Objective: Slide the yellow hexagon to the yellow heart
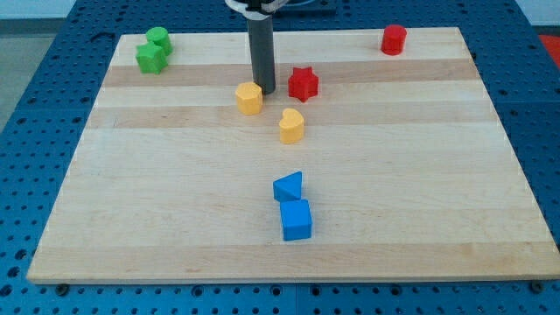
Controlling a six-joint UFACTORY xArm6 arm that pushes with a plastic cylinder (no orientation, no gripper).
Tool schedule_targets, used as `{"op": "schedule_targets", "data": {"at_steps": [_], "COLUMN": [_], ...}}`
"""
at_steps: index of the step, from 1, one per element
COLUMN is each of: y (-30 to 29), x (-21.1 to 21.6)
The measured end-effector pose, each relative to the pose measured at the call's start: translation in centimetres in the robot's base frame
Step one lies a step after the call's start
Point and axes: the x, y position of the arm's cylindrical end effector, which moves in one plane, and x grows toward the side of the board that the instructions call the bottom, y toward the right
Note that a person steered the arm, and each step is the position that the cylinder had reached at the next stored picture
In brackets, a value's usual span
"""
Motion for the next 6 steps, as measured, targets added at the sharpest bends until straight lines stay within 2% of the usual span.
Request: {"op": "schedule_targets", "data": {"at_steps": [4,5,6], "y": [-8.0,-6.6,-0.4], "x": [0.6,3.2,4.5]}}
